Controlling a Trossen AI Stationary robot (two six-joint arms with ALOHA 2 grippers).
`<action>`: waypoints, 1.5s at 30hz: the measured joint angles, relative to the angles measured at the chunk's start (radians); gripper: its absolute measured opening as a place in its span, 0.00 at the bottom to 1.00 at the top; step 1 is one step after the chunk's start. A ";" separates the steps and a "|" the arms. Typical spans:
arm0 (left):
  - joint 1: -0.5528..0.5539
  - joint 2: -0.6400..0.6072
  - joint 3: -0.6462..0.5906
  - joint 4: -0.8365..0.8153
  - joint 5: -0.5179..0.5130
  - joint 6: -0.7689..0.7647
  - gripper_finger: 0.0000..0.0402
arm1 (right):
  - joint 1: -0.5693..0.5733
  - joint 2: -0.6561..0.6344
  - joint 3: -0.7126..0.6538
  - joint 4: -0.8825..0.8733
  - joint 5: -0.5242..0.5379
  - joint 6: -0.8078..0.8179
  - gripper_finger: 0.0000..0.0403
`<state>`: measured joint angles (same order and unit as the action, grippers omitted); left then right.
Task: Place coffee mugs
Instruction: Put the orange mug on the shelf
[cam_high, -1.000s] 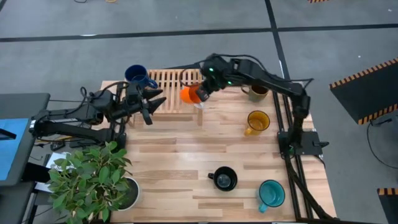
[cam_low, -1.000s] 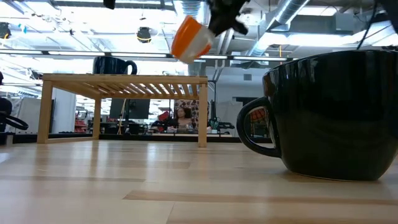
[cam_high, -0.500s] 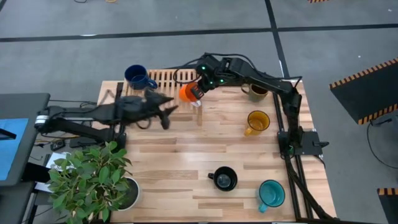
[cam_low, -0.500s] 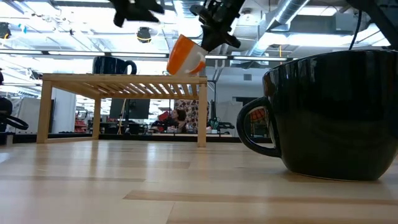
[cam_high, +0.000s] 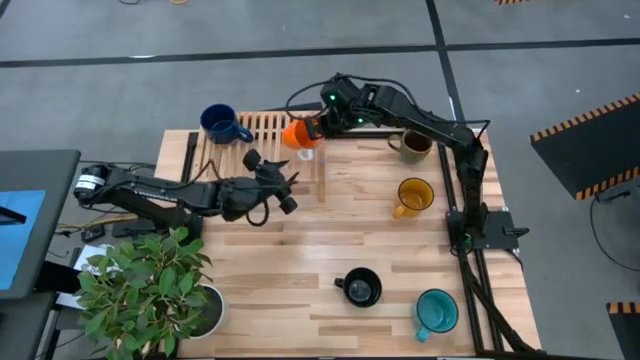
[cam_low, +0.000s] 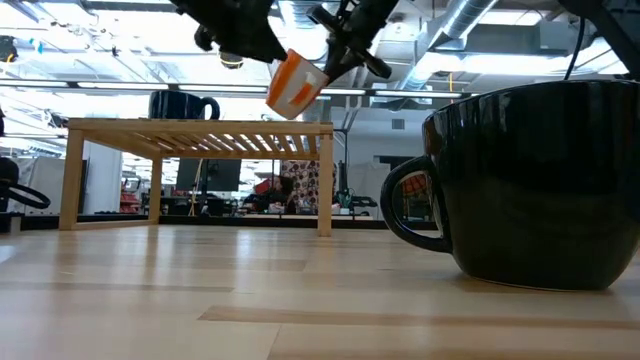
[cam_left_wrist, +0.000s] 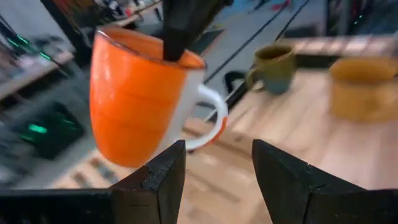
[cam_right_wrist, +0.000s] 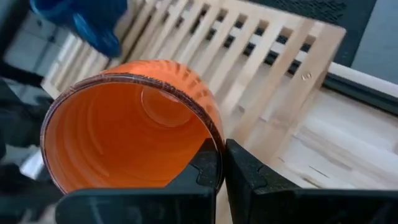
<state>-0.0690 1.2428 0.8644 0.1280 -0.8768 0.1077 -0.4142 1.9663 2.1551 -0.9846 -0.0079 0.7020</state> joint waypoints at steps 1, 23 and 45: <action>-0.004 0.013 -0.001 0.016 -0.023 0.057 0.43 | -0.002 0.000 0.000 0.018 -0.015 0.011 0.08; 0.042 0.200 -0.002 0.290 -0.148 0.414 0.43 | 0.018 0.000 0.000 0.069 -0.099 0.050 0.08; 0.085 0.190 -0.002 0.311 -0.056 0.366 0.04 | 0.001 -0.029 0.002 0.097 -0.156 -0.043 0.23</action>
<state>0.0162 1.4326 0.8619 0.4393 -0.9328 0.4735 -0.4132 1.9373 2.1567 -0.8876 -0.1637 0.6585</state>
